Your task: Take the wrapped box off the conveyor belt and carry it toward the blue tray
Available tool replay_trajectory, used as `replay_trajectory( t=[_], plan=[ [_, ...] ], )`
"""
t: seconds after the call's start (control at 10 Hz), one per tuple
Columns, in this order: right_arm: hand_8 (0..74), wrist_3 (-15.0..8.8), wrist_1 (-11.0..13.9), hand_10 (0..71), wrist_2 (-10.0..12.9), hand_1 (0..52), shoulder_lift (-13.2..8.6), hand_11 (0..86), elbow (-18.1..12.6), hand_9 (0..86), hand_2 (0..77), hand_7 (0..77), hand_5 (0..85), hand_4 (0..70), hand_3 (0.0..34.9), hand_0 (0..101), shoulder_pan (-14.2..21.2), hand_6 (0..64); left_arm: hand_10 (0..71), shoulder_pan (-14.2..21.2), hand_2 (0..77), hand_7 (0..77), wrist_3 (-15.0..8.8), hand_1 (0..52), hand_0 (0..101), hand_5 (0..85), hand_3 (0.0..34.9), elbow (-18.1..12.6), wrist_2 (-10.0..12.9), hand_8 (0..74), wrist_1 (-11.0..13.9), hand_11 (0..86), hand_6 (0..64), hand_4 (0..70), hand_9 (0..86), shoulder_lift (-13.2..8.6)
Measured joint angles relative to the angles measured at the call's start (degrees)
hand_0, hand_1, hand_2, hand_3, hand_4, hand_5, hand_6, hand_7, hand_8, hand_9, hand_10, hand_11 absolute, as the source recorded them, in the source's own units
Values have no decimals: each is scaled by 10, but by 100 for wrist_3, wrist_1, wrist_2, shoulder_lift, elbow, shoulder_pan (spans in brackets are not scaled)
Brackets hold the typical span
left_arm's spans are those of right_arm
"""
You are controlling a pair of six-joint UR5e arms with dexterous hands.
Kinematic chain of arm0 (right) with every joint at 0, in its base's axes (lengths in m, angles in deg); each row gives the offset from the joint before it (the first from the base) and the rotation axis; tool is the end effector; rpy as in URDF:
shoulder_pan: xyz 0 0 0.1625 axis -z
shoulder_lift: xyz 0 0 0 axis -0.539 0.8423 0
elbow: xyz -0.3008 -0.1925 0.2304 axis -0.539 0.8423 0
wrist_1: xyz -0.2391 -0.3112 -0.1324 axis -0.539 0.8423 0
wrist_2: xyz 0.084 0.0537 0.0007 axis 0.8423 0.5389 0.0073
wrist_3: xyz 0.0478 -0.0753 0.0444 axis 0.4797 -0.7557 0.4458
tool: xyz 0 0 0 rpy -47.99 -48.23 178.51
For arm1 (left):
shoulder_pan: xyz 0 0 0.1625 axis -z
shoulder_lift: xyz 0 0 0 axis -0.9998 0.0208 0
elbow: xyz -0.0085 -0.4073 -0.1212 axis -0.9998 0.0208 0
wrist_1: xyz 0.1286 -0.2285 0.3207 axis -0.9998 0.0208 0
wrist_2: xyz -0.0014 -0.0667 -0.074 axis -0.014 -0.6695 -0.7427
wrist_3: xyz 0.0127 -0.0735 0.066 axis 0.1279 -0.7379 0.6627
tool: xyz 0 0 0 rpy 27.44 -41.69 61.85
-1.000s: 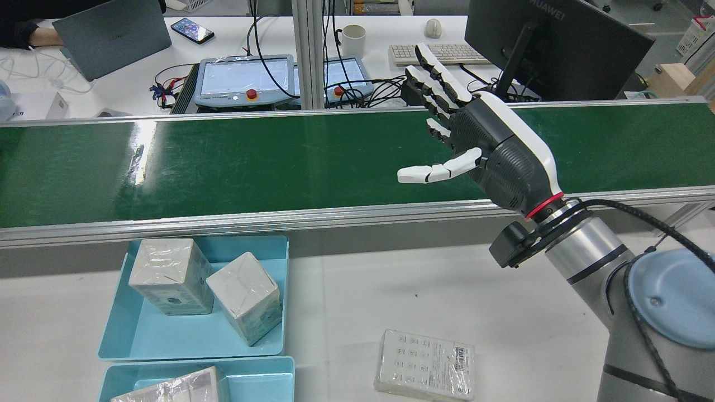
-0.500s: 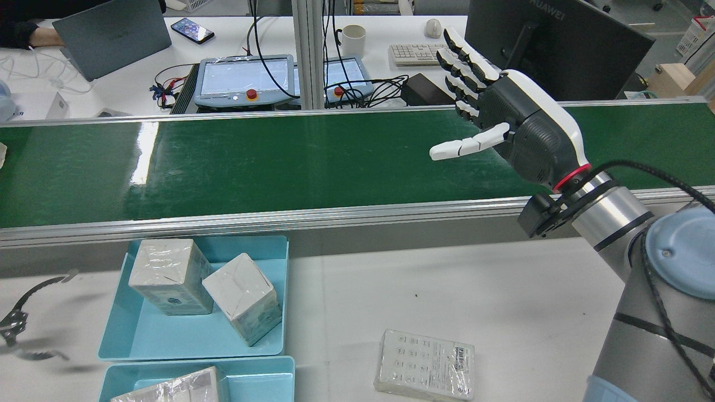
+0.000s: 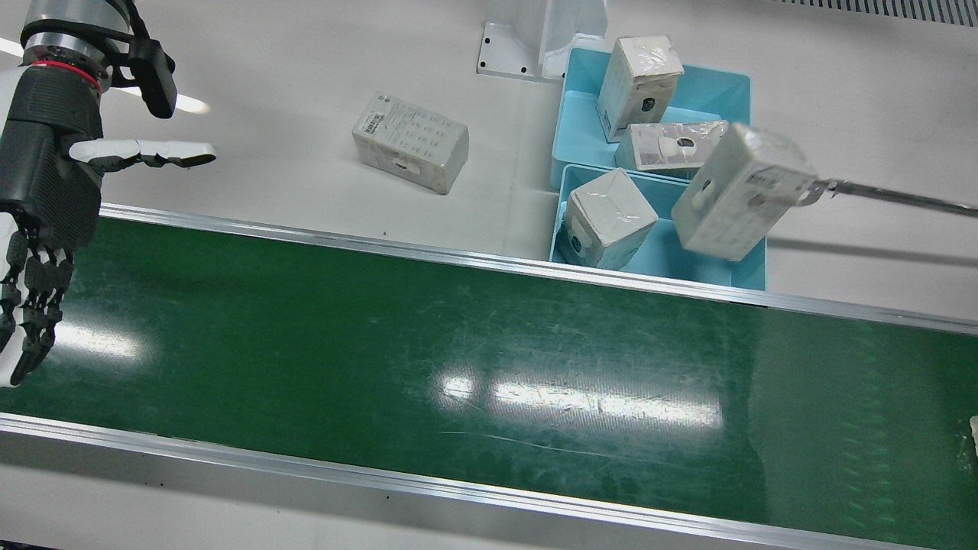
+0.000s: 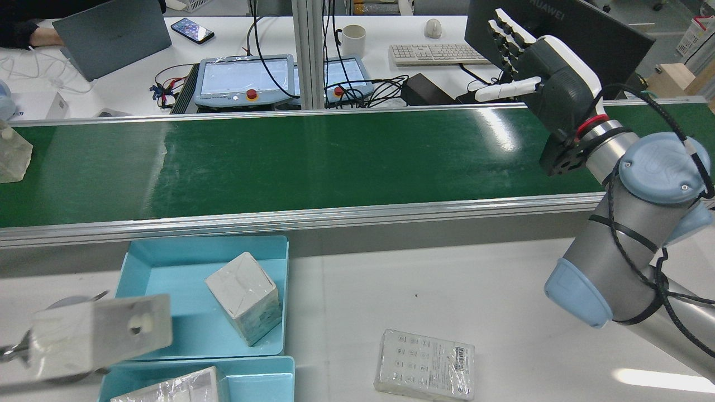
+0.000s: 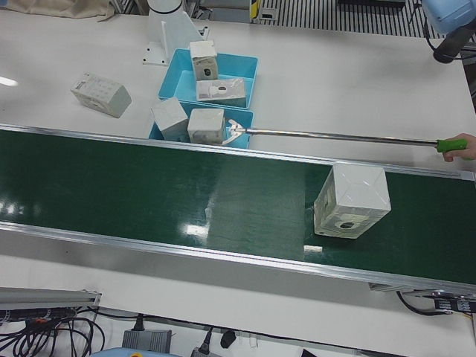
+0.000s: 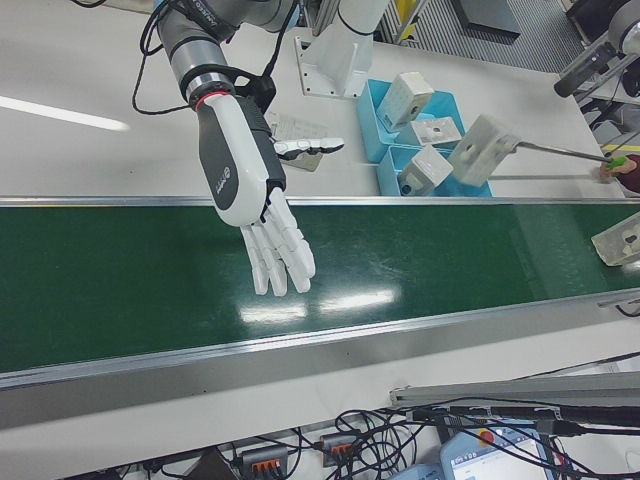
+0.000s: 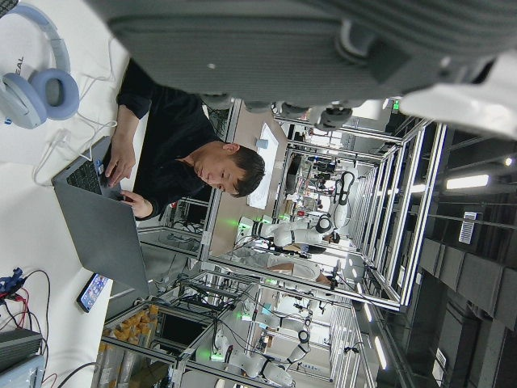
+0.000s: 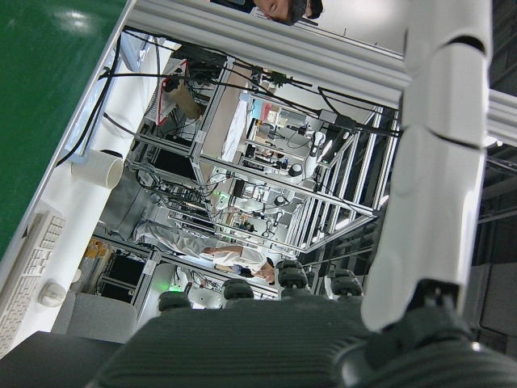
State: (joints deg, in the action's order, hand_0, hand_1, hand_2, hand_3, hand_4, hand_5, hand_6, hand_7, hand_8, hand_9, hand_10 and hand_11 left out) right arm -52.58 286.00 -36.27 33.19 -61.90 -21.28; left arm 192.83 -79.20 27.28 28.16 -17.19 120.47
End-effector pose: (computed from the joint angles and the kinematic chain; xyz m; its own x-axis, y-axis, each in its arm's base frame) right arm -0.1747 -0.5432 0.3344 -0.9695 0.0930 0.2267 -0.2010 0.2276 -0.9528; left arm -0.2282 -0.5039 0.5352 -0.9762 -0.0788 0.2019 -0.1898 -0.1393 -0.9719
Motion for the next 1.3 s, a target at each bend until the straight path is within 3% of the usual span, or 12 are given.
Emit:
replay_trajectory(
  t=[0.1,0.4,0.5,0.8,0.9,1.0,1.3],
  plan=[
    [5,108,-30,0,-4,76,-37,11,35,16,60,0,11,0,11,439,-26,0,5,0,11,0,0,0,0,11,0,0,0,0,0,0,0,0,0,0],
    [5,331,-57,0,-9,109,-113,11,57,16,55,0,11,0,10,431,-30,0,0,0,5,0,0,0,0,11,0,0,0,0,0,0,0,0,0,0],
    [5,346,-59,0,-9,49,-123,11,60,16,65,5,44,0,28,404,-3,0,0,0,5,0,0,0,0,11,0,0,0,0,0,0,0,0,0,0],
    [16,351,-60,0,-7,65,-122,11,59,16,49,0,33,0,27,388,94,0,5,0,5,0,0,0,0,11,0,0,0,0,0,0,0,0,0,0],
    [16,350,-60,0,-4,93,-115,11,58,16,65,0,27,0,28,388,131,0,0,0,5,0,0,0,0,11,0,0,0,0,0,0,0,0,0,0],
    [16,346,-58,0,1,93,-111,11,59,16,98,0,33,0,38,409,164,0,0,0,5,0,0,0,0,11,0,0,0,0,0,0,0,0,0,0],
    [16,343,-57,0,8,93,-107,11,61,16,98,0,49,0,31,408,219,0,0,0,11,0,0,0,0,11,0,0,0,0,0,0,0,0,0,0]
  ],
)
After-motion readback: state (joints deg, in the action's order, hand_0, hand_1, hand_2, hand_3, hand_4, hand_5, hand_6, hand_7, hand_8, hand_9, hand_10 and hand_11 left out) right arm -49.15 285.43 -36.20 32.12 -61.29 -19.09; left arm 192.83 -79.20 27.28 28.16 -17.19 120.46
